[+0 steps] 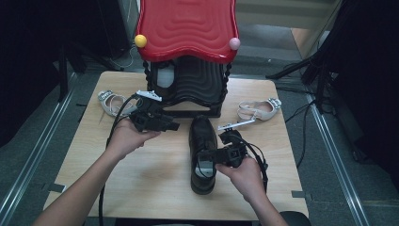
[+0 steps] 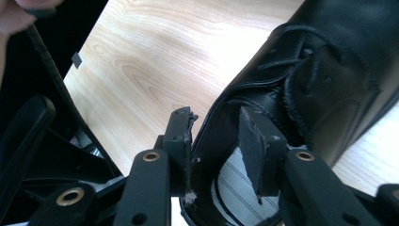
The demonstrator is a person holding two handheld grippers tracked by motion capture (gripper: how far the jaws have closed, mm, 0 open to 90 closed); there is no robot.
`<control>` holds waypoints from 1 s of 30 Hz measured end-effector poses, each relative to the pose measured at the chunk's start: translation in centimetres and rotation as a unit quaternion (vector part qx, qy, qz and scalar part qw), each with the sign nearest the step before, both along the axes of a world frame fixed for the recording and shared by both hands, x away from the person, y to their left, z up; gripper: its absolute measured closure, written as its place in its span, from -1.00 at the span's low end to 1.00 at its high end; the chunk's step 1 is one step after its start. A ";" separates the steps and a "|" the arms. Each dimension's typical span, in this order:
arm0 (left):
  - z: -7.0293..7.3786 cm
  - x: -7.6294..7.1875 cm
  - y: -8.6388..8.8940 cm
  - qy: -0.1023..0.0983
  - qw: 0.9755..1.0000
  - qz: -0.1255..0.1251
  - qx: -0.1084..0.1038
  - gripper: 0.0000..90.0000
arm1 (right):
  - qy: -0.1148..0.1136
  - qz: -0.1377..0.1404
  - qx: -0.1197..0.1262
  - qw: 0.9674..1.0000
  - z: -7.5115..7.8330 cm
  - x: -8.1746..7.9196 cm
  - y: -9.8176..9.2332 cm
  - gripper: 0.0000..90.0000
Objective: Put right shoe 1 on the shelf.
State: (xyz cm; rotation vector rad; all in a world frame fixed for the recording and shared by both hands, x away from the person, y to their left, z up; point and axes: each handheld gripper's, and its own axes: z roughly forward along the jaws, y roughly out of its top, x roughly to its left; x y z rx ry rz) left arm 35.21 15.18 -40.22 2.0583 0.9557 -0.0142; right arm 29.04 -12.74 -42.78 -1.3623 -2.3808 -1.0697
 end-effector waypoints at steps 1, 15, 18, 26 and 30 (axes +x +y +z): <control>0.3 0.1 0.0 0.000 1.000 -0.002 -0.001 0.20 | 0.003 0.003 -0.002 1.000 -0.1 0.0 0.2 0.46; 4.3 1.3 0.0 -0.017 1.000 -0.007 -0.003 0.14 | 0.049 0.004 -0.026 0.998 -3.0 0.9 2.2 0.28; 5.0 1.5 0.1 -0.022 1.000 -0.005 0.000 0.13 | 0.051 0.001 -0.033 0.998 -3.3 1.0 2.4 0.26; 8.1 2.1 0.6 -0.041 0.999 -0.004 -0.008 0.28 | 0.054 0.001 -0.053 0.997 -4.0 1.0 3.7 0.21; 9.8 2.7 1.3 -0.054 0.998 0.002 -0.014 0.50 | 0.051 0.002 -0.067 0.996 -4.1 0.9 4.1 0.19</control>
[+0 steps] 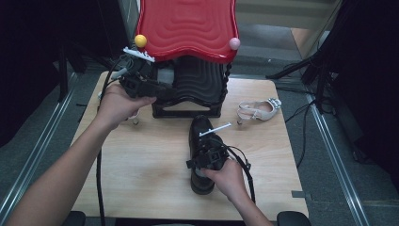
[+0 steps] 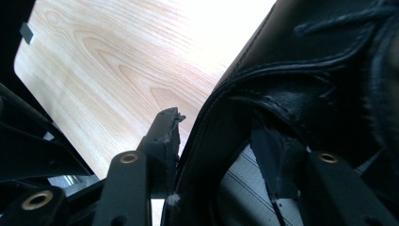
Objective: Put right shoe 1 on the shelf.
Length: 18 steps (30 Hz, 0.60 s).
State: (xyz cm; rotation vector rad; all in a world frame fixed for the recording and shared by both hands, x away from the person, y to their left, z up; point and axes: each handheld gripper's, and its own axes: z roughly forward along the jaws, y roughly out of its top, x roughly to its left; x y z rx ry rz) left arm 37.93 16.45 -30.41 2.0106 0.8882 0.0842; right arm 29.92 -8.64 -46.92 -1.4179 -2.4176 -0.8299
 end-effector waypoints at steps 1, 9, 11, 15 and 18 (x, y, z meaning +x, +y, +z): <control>0.4 0.2 0.1 -0.003 1.000 0.002 0.004 0.53 | 0.002 0.003 -0.003 1.000 -0.1 0.0 0.1 0.18; 3.6 1.2 -0.3 -0.046 0.999 0.011 0.006 0.88 | 0.010 0.014 -0.008 1.000 -0.5 -0.1 1.0 0.17; 4.4 1.6 -0.6 -0.056 0.998 0.014 0.008 0.92 | 0.009 0.014 -0.017 1.000 -0.7 -0.1 1.3 0.18; 5.7 3.0 -1.2 -0.065 0.998 0.012 0.011 0.94 | 0.009 0.013 -0.017 1.000 -0.7 0.0 1.2 0.24; 6.3 3.8 -1.7 -0.076 0.997 0.018 0.019 0.93 | 0.011 0.008 -0.023 1.000 -0.8 0.0 1.3 0.27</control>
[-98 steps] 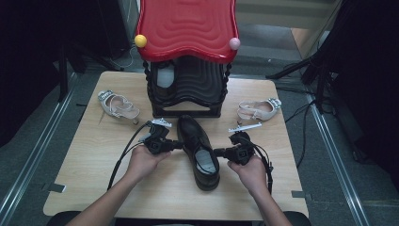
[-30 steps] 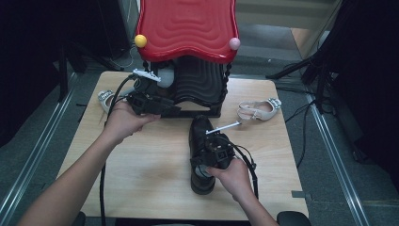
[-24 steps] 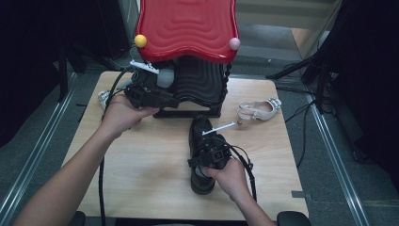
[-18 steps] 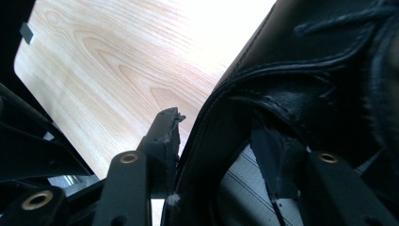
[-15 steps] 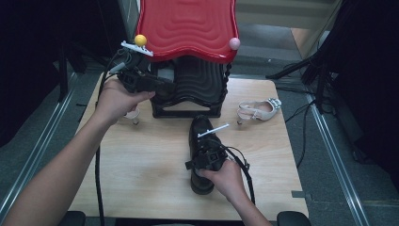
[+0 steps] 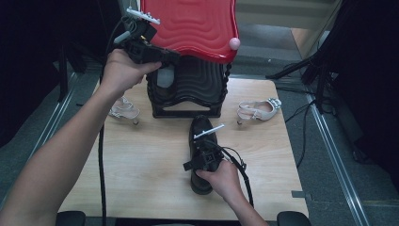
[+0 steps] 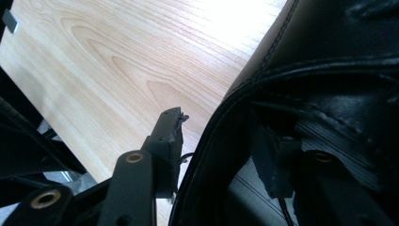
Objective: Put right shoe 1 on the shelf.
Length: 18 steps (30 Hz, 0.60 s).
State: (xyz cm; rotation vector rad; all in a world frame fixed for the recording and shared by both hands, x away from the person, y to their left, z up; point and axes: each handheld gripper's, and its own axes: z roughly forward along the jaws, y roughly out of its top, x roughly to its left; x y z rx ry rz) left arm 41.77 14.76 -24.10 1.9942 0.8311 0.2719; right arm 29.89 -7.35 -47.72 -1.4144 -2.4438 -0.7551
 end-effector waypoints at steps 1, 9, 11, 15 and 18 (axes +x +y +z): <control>0.2 0.3 -0.1 -0.001 1.000 0.005 0.003 0.93 | -0.001 -0.002 -0.001 1.000 0.0 0.0 0.0 0.29; 0.9 2.0 -0.1 -0.004 0.999 0.039 -0.003 0.91 | 0.016 -0.013 0.006 1.000 -0.2 0.4 -0.2 0.38; 0.7 2.4 -0.1 -0.001 0.999 0.044 -0.004 0.92 | 0.017 -0.011 0.004 1.000 -0.2 0.4 -0.2 0.40; 0.2 2.9 0.0 0.006 0.999 0.052 -0.005 0.93 | 0.022 -0.009 0.005 1.000 -0.2 0.6 -0.3 0.47; 0.2 3.0 -0.1 0.005 0.999 0.053 -0.003 0.93 | 0.024 -0.007 0.006 1.000 -0.2 0.7 -0.5 0.55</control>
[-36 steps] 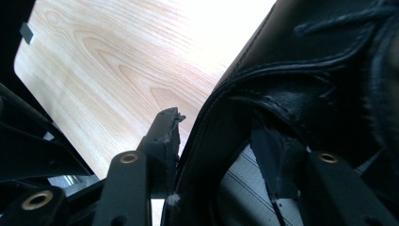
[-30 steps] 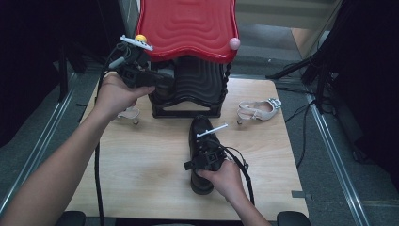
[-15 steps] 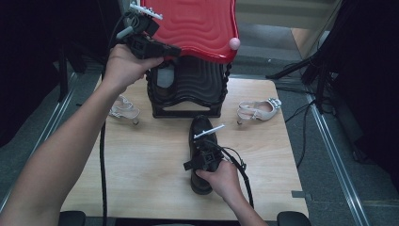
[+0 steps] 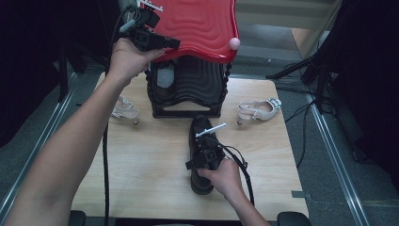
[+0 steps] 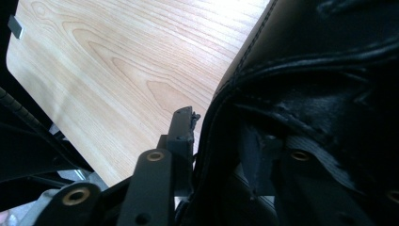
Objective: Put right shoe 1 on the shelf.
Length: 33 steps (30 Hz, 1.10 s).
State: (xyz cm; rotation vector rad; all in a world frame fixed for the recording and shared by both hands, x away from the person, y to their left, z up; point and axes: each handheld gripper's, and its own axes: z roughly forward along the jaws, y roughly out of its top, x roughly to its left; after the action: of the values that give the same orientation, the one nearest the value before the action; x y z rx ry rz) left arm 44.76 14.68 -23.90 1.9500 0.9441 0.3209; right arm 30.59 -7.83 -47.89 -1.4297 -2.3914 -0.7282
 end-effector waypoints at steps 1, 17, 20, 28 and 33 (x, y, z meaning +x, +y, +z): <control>0.0 0.0 0.0 0.000 1.000 0.001 0.003 0.93 | 0.003 0.000 -0.001 1.000 0.0 0.0 0.0 0.58; 0.1 0.4 -0.5 -0.002 1.000 0.002 0.007 0.95 | 0.011 0.005 0.015 1.000 1.3 0.1 -2.4 0.94; 0.2 0.6 -0.8 0.001 1.000 0.001 0.011 0.96 | 0.009 0.002 0.030 1.000 1.7 0.3 -3.3 0.94; 0.2 1.5 -1.0 0.019 1.000 0.015 0.013 1.00 | 0.004 -0.011 0.059 0.998 3.0 0.8 -5.0 0.94; 0.1 1.7 -0.4 0.038 0.999 0.022 0.012 1.00 | -0.012 -0.016 0.070 0.997 3.8 1.2 -5.7 0.95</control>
State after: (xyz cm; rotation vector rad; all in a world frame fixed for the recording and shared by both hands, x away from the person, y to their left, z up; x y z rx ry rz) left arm 46.47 14.26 -23.76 1.9771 1.0387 0.2858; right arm 31.79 -13.50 -44.12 -1.4131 -2.2891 -0.9084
